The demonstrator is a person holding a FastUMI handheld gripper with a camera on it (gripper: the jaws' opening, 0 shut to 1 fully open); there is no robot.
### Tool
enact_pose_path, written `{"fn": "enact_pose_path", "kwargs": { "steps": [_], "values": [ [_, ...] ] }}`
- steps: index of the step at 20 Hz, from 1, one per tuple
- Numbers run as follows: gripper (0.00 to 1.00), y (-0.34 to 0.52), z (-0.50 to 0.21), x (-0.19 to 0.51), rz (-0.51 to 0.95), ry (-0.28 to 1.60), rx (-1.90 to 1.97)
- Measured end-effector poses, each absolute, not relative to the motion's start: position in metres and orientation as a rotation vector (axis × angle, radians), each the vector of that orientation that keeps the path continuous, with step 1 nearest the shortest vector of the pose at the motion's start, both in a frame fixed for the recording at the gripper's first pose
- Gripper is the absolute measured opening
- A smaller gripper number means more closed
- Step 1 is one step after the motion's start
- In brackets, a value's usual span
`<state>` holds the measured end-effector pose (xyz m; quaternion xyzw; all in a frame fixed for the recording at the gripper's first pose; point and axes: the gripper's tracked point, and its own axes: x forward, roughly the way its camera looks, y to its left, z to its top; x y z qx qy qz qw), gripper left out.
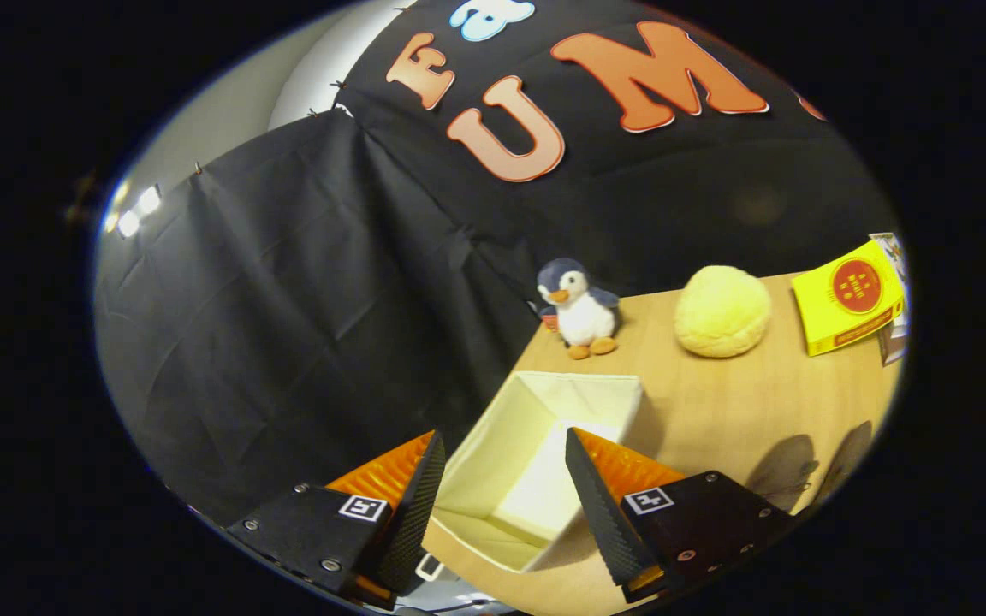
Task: Open the storage box then place both shoes into the box .Put the left shoe in first, then the right shoe, with the right side of both shoes facing outward in a uniform manner.
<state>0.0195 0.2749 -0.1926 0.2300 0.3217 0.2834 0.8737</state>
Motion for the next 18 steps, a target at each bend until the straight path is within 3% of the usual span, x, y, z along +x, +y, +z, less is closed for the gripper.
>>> {"fn": "enact_pose_path", "kwargs": {
  "steps": [9, 18],
  "values": [
    [0.95, 0.128, -0.297, -0.014, 0.268, 0.777, 0.192],
    [0.94, 0.07, -0.393, -0.048, 0.158, 0.967, 0.132]
  ]
}}
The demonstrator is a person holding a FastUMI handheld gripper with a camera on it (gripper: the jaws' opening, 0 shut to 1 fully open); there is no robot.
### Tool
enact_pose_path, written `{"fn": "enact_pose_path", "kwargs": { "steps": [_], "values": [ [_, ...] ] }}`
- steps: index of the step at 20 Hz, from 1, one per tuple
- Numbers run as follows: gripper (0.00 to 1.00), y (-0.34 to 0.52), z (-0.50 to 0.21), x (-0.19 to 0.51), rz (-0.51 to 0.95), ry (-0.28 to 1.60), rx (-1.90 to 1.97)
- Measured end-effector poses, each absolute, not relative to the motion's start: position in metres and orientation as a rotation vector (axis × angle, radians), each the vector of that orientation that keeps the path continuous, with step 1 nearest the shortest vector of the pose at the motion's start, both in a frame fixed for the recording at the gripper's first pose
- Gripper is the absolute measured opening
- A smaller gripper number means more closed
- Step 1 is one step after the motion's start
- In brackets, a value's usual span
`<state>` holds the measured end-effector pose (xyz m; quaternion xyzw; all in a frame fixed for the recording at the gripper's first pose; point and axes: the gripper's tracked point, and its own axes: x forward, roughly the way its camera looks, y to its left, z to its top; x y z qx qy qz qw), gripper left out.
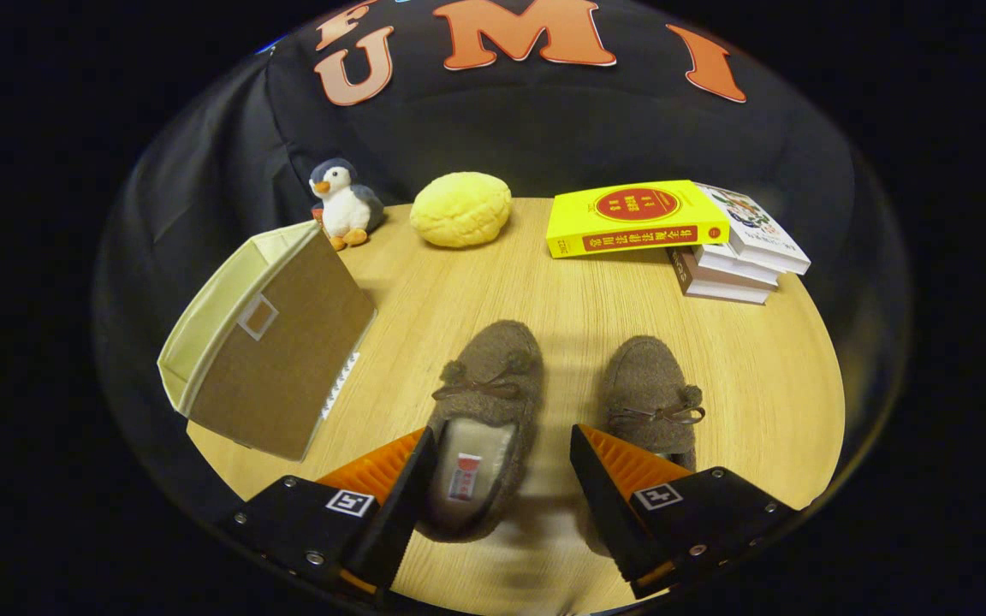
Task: Open the storage box then place both shoes into the box .Put the left shoe in first, then the right shoe, with the right side of both shoes facing outward in a uniform manner.
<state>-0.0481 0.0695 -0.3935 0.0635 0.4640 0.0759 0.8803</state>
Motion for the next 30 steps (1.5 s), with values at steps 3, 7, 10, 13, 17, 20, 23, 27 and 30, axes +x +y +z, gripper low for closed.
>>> {"fn": "enact_pose_path", "kwargs": {
  "steps": [3, 7, 10, 13, 17, 20, 23, 27, 30],
  "values": [
    [0.9, 0.061, -0.417, -0.044, 0.138, 1.013, 0.113],
    [0.8, 0.061, -0.44, -0.037, 0.127, 1.07, 0.12],
    [0.64, 0.06, -0.454, -0.03, 0.104, 1.099, 0.121],
    [0.47, 0.069, -0.459, -0.024, 0.1, 1.117, 0.169],
    [0.21, 0.075, -0.459, -0.022, 0.087, 1.134, 0.22],
    [0.05, 0.075, -0.454, -0.023, 0.044, 1.149, 0.283],
    [0.03, 0.077, -0.434, -0.021, 0.025, 1.127, 0.318],
    [0.03, 0.092, -0.389, -0.017, 0.009, 1.108, 0.362],
    [0.03, 0.112, -0.35, -0.013, 0.013, 1.094, 0.355]
  ]
}}
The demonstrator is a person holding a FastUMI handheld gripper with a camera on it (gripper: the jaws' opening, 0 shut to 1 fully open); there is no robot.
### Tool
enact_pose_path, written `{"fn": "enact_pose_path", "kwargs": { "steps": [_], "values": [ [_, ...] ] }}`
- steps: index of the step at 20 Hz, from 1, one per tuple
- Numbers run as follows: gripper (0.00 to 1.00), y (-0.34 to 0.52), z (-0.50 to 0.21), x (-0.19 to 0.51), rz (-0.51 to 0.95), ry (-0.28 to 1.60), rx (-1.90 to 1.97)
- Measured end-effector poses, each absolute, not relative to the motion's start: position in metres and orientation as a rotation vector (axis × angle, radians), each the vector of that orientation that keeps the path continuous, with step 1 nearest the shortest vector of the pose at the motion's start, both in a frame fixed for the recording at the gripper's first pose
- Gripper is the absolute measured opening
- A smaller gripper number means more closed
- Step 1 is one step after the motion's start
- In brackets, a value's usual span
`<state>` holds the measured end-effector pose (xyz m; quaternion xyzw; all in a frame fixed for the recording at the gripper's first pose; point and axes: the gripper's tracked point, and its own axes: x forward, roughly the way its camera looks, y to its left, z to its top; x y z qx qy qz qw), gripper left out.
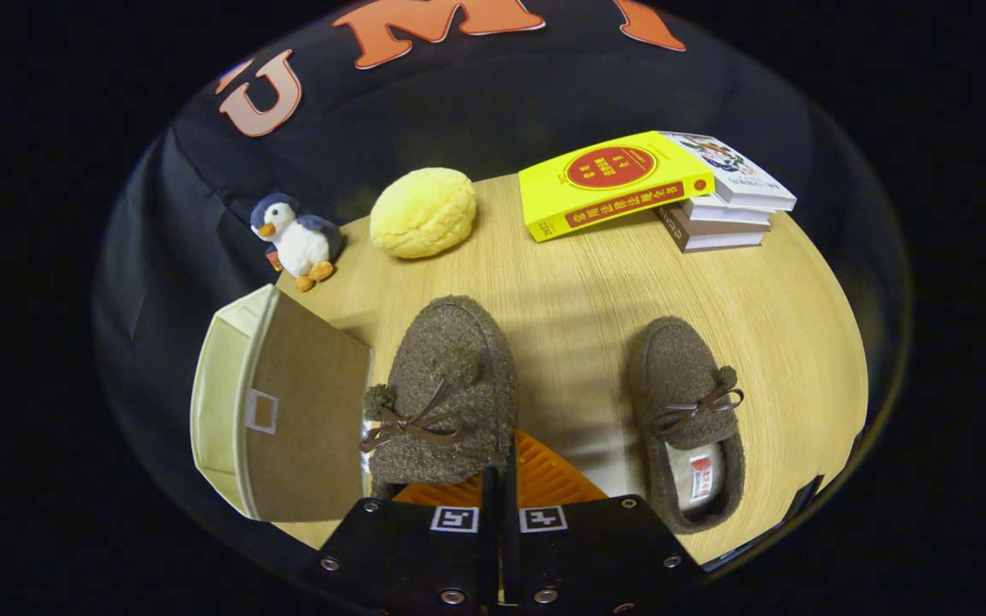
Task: Open the storage box then place both shoes into the box .Put the left shoe in first, then the right shoe, with the right side of both shoes facing outward in a uniform manner.
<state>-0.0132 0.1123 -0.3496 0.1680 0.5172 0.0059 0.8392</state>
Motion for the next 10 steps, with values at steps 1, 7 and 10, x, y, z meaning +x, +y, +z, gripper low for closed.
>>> {"fn": "enact_pose_path", "kwargs": {
  "steps": [1, 7, 10],
  "values": [
    [0.03, 0.121, -0.336, -0.011, 0.015, 1.086, 0.353],
    [0.03, 0.194, -0.265, 0.007, 0.068, 1.044, 0.367],
    [0.03, 0.245, -0.242, 0.016, 0.12, 1.037, 0.381]
  ]
}}
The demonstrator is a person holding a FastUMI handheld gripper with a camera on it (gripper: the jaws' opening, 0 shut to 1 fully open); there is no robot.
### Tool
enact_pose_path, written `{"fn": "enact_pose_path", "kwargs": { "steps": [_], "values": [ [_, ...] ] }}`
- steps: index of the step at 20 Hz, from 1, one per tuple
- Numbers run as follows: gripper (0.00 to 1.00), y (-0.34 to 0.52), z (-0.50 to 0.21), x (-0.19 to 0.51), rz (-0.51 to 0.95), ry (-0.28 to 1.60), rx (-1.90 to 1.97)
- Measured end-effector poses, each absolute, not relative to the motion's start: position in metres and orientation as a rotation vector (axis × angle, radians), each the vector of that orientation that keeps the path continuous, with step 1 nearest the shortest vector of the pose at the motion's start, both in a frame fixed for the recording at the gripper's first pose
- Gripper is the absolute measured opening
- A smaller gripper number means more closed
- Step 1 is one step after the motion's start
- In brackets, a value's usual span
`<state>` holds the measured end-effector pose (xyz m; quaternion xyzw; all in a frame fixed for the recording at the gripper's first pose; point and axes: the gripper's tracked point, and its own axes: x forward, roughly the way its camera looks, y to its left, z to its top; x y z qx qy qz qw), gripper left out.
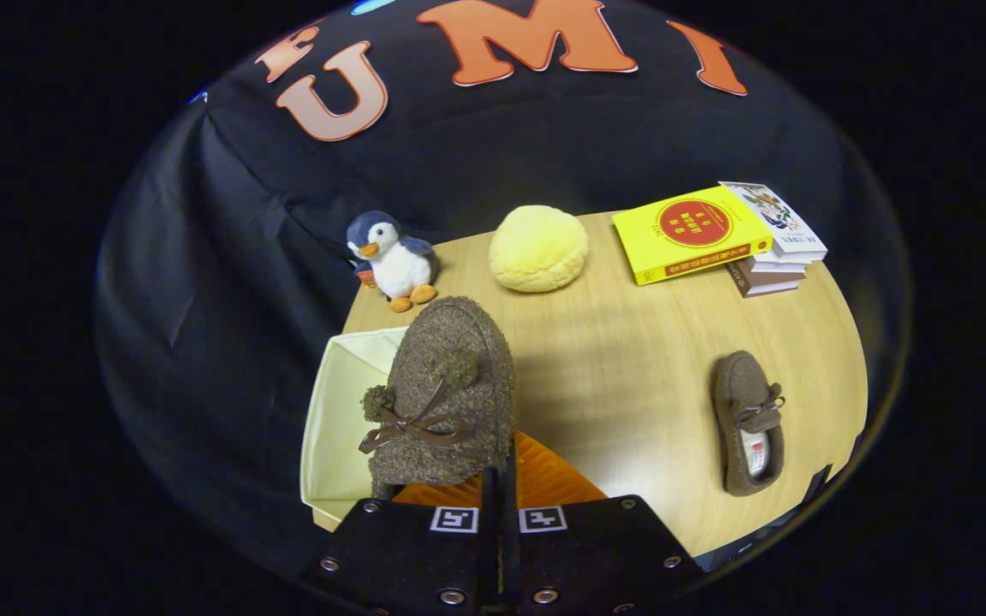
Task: Open the storage box then place both shoes into the box .Put the left shoe in first, then the right shoe, with the right side of both shoes facing outward in a uniform manner.
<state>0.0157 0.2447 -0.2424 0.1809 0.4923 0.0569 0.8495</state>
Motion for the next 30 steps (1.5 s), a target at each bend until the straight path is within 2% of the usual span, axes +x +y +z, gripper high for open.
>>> {"fn": "enact_pose_path", "kwargs": {
  "steps": [6, 21, 23, 24, 25, 28, 30],
  "values": [
    [0.03, 0.322, -0.25, 0.03, 0.155, 1.073, 0.356],
    [0.05, 0.414, -0.377, 0.041, 0.126, 1.332, 0.302],
    [0.14, 0.429, -0.377, 0.028, 0.188, 1.389, 0.335],
    [0.27, 0.432, -0.378, 0.022, 0.214, 1.408, 0.331],
    [0.31, 0.432, -0.376, 0.021, 0.251, 1.398, 0.316],
    [0.64, 0.432, -0.347, 0.019, 0.356, 1.362, 0.374],
    [0.72, 0.421, -0.316, 0.026, 0.398, 1.287, 0.427]
  ]
}}
